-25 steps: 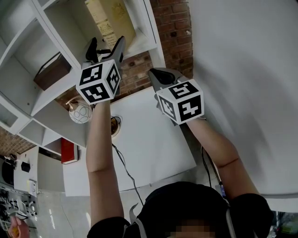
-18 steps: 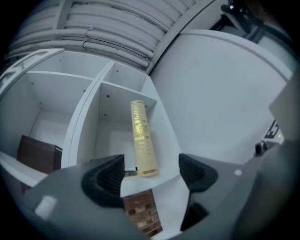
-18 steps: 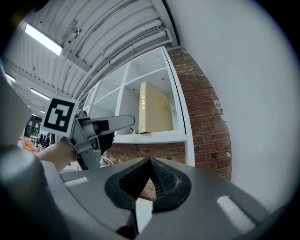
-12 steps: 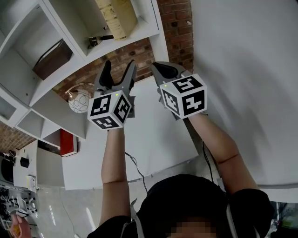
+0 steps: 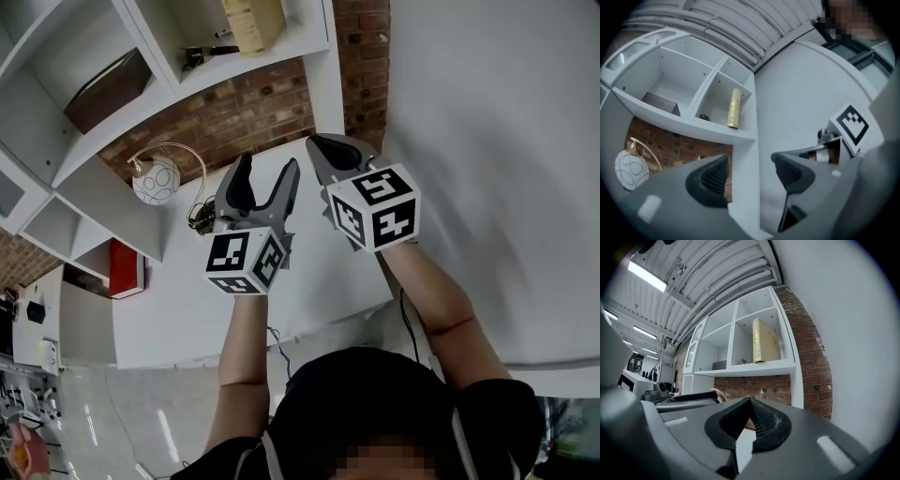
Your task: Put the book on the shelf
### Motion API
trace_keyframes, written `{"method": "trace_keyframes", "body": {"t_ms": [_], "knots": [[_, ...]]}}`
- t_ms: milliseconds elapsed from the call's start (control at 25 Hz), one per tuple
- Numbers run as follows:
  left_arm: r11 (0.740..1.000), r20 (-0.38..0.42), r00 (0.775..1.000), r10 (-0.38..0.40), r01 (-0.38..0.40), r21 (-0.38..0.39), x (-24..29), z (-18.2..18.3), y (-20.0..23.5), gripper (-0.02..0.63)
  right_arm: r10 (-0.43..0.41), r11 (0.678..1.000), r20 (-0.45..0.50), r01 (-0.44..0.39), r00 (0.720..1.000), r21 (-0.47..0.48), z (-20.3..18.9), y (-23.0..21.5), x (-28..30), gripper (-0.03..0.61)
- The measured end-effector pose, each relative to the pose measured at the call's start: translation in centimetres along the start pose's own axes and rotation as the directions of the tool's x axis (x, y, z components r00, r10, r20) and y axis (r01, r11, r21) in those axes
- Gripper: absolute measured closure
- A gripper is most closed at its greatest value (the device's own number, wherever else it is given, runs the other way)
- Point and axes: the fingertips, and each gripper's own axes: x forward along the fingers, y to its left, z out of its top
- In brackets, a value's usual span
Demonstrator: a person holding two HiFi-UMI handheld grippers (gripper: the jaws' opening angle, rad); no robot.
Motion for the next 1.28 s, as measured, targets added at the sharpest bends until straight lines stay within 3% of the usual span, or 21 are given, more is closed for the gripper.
{"method": "trace_keyframes", "body": {"t_ms": [600,1040,1280], "knots": [[0.997,-0.039,0.999,0.030,-0.033,-0.066,-6.8,-3.1,-2.3,0.360,0.000,0.990,0.017,-0.002,1.000,0.142,-3.6,3.5,-4.1,0.581],[0.997,-0.074,0.996,0.041,-0.046,-0.067,-10.8,-4.6,-2.2,0.465,0.039,0.985,-0.025,-0.034,0.999,0.167,-6.7,7.0,-6.5,0.581],[0.996,-0.086,0.996,0.033,-0.040,-0.084,-12.1,-5.3,-2.5,0.564,0.033,0.981,-0.044,-0.024,0.998,0.191,-8.0,7.7,-7.5,0.581]]}}
